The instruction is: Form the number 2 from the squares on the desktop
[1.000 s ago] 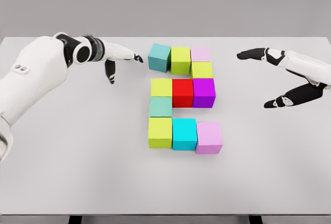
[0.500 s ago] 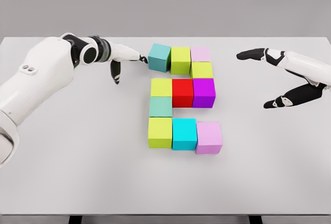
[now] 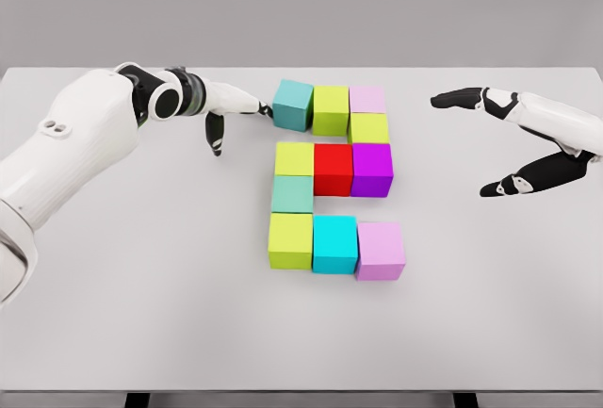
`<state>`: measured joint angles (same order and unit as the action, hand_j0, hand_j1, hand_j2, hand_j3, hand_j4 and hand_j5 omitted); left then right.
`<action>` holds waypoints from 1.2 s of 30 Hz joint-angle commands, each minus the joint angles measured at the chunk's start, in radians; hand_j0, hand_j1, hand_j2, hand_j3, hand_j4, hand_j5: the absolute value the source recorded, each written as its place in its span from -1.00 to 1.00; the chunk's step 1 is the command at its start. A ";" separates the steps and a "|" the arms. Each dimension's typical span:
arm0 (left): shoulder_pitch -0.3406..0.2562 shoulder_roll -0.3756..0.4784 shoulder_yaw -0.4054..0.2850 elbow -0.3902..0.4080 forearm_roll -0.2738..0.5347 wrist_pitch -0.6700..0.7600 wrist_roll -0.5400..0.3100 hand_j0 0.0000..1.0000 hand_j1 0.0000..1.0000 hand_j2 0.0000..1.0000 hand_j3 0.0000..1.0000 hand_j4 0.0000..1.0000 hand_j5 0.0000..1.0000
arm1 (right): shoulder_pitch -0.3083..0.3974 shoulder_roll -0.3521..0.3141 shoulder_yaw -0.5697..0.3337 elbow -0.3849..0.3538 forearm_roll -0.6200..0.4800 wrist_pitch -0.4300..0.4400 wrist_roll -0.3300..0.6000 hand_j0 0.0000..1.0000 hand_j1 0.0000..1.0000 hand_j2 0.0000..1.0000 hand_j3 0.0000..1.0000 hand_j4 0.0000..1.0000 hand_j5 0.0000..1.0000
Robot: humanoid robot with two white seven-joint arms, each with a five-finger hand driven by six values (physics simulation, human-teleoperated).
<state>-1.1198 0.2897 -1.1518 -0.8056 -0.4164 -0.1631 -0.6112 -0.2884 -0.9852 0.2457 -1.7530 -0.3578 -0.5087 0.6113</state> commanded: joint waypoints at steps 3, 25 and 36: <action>0.000 0.002 0.001 -0.003 0.001 -0.001 0.000 1.00 1.00 1.00 1.00 1.00 1.00 | 0.000 -0.001 0.000 0.000 -0.007 0.003 0.000 1.00 1.00 1.00 1.00 1.00 1.00; -0.005 0.065 0.046 -0.026 0.007 -0.007 0.000 1.00 1.00 1.00 1.00 1.00 1.00 | -0.005 -0.001 0.000 0.000 -0.009 0.004 0.000 1.00 1.00 1.00 1.00 1.00 1.00; 0.434 0.456 0.759 -0.302 0.527 -0.448 0.000 1.00 1.00 1.00 1.00 1.00 1.00 | -0.008 -0.001 0.000 0.000 -0.009 0.004 0.000 1.00 1.00 1.00 1.00 1.00 1.00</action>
<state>-0.6224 0.6528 -0.5333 -1.0317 -0.0500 -0.5763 -0.6114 -0.2961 -0.9853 0.2456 -1.7530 -0.3591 -0.5073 0.6113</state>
